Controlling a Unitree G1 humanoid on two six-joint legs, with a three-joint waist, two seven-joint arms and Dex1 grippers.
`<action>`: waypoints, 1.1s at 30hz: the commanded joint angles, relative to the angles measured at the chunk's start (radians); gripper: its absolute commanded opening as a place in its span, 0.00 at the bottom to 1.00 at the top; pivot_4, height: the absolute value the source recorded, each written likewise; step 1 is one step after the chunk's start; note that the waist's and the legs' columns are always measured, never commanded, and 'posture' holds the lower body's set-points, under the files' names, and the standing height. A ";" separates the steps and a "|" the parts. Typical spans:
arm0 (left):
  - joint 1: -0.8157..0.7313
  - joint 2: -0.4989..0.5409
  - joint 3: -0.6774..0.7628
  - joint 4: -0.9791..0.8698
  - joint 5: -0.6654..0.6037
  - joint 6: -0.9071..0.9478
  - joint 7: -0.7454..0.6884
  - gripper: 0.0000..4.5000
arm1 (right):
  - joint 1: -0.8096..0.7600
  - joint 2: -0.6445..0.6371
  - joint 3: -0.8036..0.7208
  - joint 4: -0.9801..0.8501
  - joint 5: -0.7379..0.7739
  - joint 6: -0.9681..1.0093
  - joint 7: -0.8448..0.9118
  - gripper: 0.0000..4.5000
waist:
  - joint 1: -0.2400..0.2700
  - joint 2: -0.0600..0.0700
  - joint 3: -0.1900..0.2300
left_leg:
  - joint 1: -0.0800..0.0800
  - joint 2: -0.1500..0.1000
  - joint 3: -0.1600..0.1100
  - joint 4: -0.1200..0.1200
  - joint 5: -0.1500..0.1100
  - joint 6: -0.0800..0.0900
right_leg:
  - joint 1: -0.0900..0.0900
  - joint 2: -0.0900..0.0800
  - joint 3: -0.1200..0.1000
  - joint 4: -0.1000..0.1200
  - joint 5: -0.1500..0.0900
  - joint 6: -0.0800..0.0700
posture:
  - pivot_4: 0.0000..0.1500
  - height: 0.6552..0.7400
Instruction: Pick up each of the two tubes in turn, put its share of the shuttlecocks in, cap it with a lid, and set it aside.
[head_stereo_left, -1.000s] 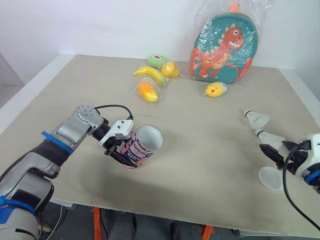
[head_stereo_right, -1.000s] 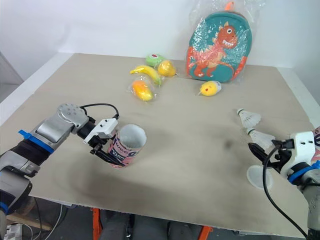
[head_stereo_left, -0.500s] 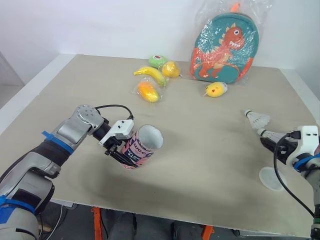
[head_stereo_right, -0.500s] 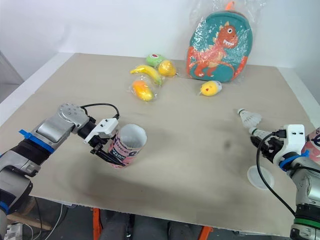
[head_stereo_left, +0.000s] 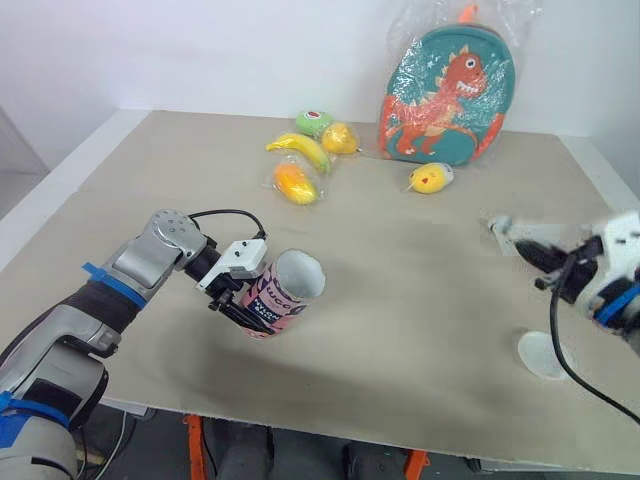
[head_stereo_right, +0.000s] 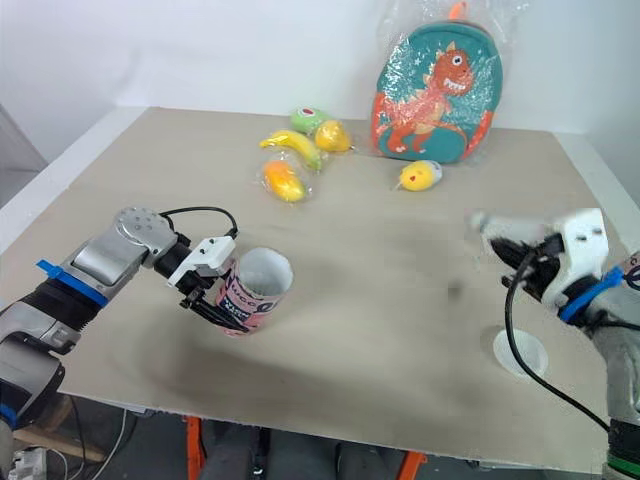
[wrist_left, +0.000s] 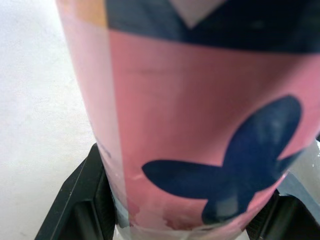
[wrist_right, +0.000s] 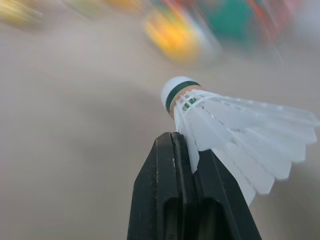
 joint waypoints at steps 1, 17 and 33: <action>-0.002 -0.018 -0.019 0.008 0.016 -0.013 0.002 0.60 | -0.077 -0.023 0.130 -0.266 0.135 0.007 0.096 0.01 | 0.000 -0.001 0.000 | 0.000 0.000 0.000 0.000 0.000 0.000 | 0.000 0.000 0.000 0.000 0.000 0.000 | 1.00 0.88; 0.005 -0.022 -0.010 0.004 0.024 -0.013 0.002 0.60 | -0.511 -0.007 0.650 -0.229 -0.025 -0.092 0.358 0.01 | 0.002 -0.003 0.001 | -0.005 0.001 0.001 0.004 0.001 0.001 | -0.002 -0.001 -0.001 -0.001 -0.002 -0.004 | 1.00 0.88; 0.029 -0.028 0.009 -0.019 0.028 -0.001 0.002 0.60 | -0.355 -0.006 0.375 -0.144 0.114 0.024 0.291 0.69 | 0.005 -0.007 0.000 | -0.007 0.001 -0.001 0.004 0.001 0.001 | -0.001 -0.002 -0.005 -0.001 0.003 -0.007 | 1.00 0.88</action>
